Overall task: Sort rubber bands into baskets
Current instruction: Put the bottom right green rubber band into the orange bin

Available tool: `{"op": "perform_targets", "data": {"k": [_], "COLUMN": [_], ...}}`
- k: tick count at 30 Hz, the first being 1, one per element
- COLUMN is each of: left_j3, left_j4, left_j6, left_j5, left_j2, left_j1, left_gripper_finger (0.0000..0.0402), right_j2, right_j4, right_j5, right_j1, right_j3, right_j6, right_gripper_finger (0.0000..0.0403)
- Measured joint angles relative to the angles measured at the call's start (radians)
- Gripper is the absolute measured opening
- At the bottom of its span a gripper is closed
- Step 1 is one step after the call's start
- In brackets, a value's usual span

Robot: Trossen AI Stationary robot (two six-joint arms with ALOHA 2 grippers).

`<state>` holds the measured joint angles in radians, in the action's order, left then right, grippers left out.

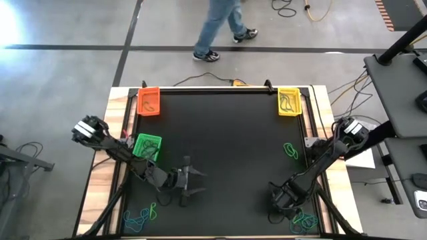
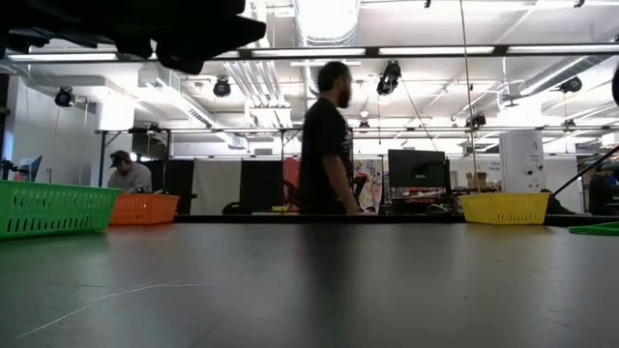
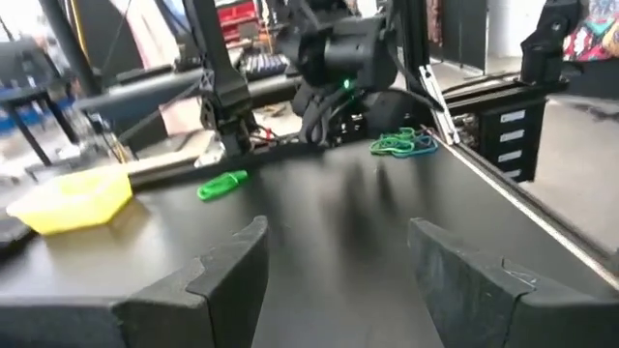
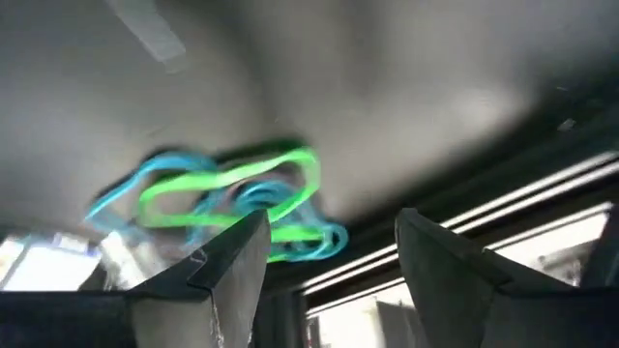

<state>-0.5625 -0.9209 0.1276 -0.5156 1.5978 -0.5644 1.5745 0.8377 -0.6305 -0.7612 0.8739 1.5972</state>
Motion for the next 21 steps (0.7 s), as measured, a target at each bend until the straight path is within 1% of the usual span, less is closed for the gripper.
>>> {"op": "perform_targets", "data": {"k": [3, 6, 8, 10, 14, 21], "left_j3": [0.0, 0.002, 0.0, 0.001, 0.003, 0.001], "left_j4": [-0.011, -0.011, -0.022, -0.022, -0.027, -0.027], "left_j6": [0.039, 0.058, 0.058, 0.047, 0.052, 0.027], "left_j5": [-0.002, -0.011, -0.01, -0.009, -0.008, -0.006], "left_j2": [-0.006, -0.028, -0.035, -0.036, -0.032, -0.032], "left_j1": [0.0, 0.001, 0.002, 0.002, 0.005, 0.005], "left_gripper_finger": [0.0229, 0.0229, 0.0229, 0.0229, 0.0229, 0.0229], "right_j2": [0.0, 0.0, 0.0, 0.0, 0.0, -0.001], "right_j4": [-0.113, -0.226, -0.259, -0.257, -0.268, -0.333], "right_j5": [-0.051, -0.07, -0.07, -0.075, -0.077, -0.07], "right_j1": [-0.002, -0.008, -0.008, -0.007, -0.007, -0.006], "right_j3": [-0.053, -0.098, -0.113, -0.122, -0.148, -0.18], "right_j6": [0.051, 0.088, 0.092, 0.091, 0.086, 0.031], "right_gripper_finger": [0.0213, 0.0204, 0.0194, 0.018, 0.014, 0.0049]}}
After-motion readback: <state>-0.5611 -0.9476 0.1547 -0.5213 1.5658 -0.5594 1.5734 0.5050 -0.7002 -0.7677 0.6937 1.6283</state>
